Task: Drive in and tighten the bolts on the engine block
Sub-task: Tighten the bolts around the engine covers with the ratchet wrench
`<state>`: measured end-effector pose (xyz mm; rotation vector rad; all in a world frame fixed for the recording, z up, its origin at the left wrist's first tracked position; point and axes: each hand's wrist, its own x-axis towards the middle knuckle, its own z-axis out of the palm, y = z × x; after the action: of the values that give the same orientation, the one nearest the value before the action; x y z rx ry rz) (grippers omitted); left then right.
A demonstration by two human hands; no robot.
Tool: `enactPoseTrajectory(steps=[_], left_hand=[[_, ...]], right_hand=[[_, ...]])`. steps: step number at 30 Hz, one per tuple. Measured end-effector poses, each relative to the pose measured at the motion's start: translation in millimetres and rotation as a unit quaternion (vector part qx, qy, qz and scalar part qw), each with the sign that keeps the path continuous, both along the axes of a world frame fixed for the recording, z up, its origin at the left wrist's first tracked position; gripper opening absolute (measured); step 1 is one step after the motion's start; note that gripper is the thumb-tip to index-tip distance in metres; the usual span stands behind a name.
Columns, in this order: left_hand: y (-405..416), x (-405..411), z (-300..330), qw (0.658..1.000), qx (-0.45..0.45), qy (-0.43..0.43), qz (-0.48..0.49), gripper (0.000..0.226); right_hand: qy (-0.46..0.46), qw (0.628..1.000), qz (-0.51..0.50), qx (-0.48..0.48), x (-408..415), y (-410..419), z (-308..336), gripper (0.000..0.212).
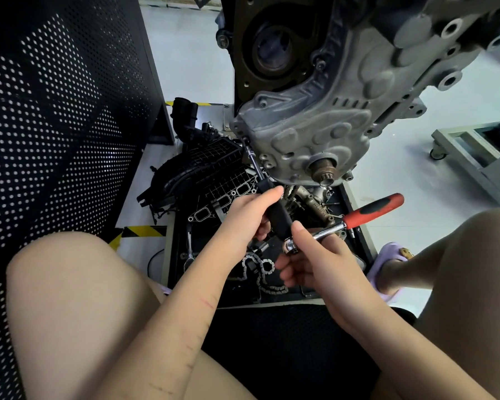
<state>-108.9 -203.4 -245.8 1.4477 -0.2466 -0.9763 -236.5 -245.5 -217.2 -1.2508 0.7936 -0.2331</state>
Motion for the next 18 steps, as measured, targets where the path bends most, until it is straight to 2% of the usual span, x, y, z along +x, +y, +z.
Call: enactPoseTrajectory(steps=[4, 7, 9, 11, 12, 13, 15, 18], left_hand=[[1.8, 1.2, -1.8, 0.999, -0.001, -0.038, -0.011, 0.036], [2.1, 1.2, -3.4, 0.999, -0.008, -0.049, -0.011, 0.04], [1.5, 0.8, -5.1, 0.997, -0.004, -0.075, -0.013, 0.045], [0.8, 0.4, -6.3, 0.995, -0.002, -0.1, -0.004, 0.047], [0.9, 0.7, -7.1, 0.994, 0.0, -0.111, 0.003, 0.046], [0.8, 0.9, -7.5, 0.993, -0.001, -0.12, 0.009, 0.044], [1.5, 0.2, -6.5, 0.992, -0.005, -0.125, 0.016, 0.041], [2.5, -1.3, -4.3, 0.993, -0.003, -0.119, 0.008, 0.045]], right_hand=[[0.017, 0.999, 0.007, -0.047, -0.8, 0.1, -0.8, 0.031], [0.046, 0.979, 0.025, -0.195, -2.0, 0.3, 0.1, 0.026], [0.085, 0.932, 0.049, -0.348, -2.7, -0.6, 2.4, 0.029], [0.136, 0.861, 0.094, -0.482, -2.6, 0.4, 6.2, 0.043], [0.152, 0.833, 0.106, -0.522, -2.0, 0.9, 7.0, 0.05], [0.156, 0.822, 0.107, -0.538, -1.2, 1.4, 7.1, 0.054], [0.142, 0.835, 0.092, -0.523, -0.6, 2.4, 7.1, 0.055], [0.099, 0.886, 0.066, -0.448, -0.4, 1.5, 4.1, 0.043]])
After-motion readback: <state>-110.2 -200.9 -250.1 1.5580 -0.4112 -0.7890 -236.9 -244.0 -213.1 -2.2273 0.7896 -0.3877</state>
